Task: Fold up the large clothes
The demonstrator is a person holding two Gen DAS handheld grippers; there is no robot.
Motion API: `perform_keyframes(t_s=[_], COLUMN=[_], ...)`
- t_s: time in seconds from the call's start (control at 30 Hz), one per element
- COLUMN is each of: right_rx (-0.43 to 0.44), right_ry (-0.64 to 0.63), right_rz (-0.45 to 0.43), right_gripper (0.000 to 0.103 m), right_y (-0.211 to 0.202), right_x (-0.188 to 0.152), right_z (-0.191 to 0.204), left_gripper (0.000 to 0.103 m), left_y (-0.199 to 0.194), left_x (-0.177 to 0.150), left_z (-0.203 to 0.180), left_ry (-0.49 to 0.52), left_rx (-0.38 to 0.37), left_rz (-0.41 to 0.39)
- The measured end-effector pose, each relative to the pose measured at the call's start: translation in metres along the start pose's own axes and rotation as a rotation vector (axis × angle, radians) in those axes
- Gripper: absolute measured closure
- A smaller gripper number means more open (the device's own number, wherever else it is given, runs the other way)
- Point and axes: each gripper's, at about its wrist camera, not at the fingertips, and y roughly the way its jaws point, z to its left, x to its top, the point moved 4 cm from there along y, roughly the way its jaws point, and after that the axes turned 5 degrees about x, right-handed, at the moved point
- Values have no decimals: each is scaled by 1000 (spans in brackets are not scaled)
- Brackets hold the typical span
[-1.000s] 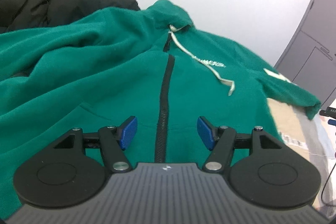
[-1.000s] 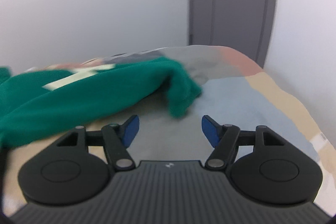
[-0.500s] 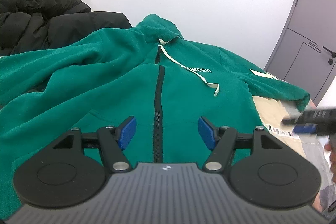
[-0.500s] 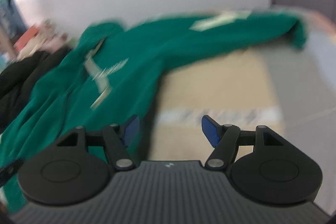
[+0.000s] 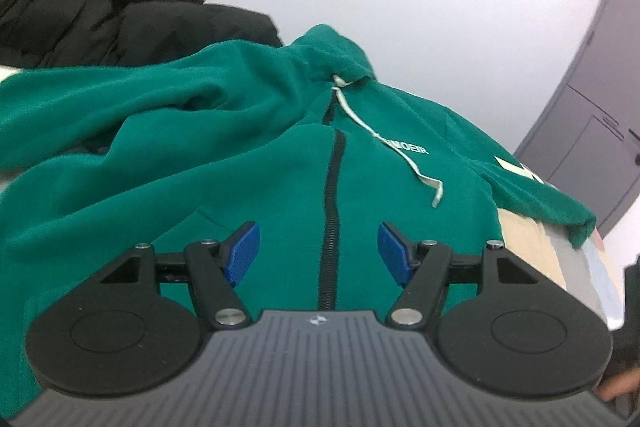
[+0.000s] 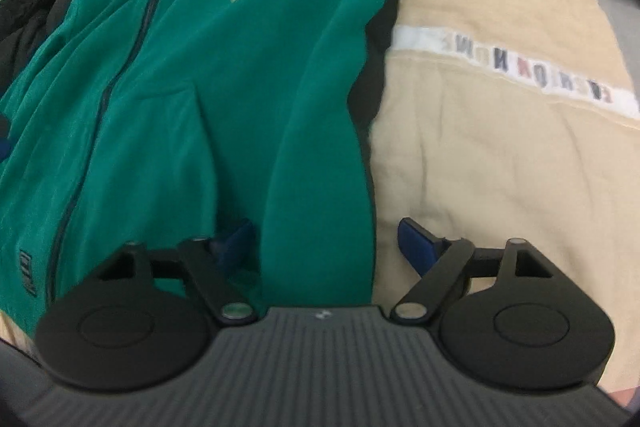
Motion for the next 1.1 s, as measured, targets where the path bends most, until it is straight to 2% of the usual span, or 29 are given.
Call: perform_keyframes(t_s=[0.03,0.1,0.17,0.3,0.47,0.57,0.7,0.8,0.87,0.9,0.93,1.0,1.1], right_rx=[51,33,10,11,-72,-106,-90,-85,-95,-110,-123,-122,-98], right_ry=[0,-62,-136,-128,-100,-53,-13,40,58,60,62,62,55], right_rz=[14,7,-30,-110,-170,-163,-100,-108,-111,-120,-136,-186,-267], right_gripper=[82,92,94,96,96,96,95,91,82,65,44,27,27], right_y=[-3,-16,-32,-73,-107,-109,-86,-82,-85,-89,-94,-108,-132], right_x=[-1,-1,-1,11,27,24,8,8,9,10,11,15,30], right_z=[4,15,25,21,-14,-37,-49,-50,-50,-50,-49,-50,-48], left_gripper=[32,32,32,32,32,32,32,32,32,32,32,32,32], left_y=[1,2,0,-5,-8,-8,-5,-6,-6,-7,-8,-10,-9], left_x=[1,2,3,5,8,9,9,9,12,14,16,20,30], left_z=[3,9,14,22,26,26,29,37,43,44,45,43,33], left_ry=[-14,-41,-68,-101,-118,-113,-101,-112,-124,-128,-128,-106,-66], left_rx=[3,8,9,5,-6,-4,26,55,58,59,59,56,42], left_rz=[4,10,14,10,9,9,19,24,23,19,14,2,2])
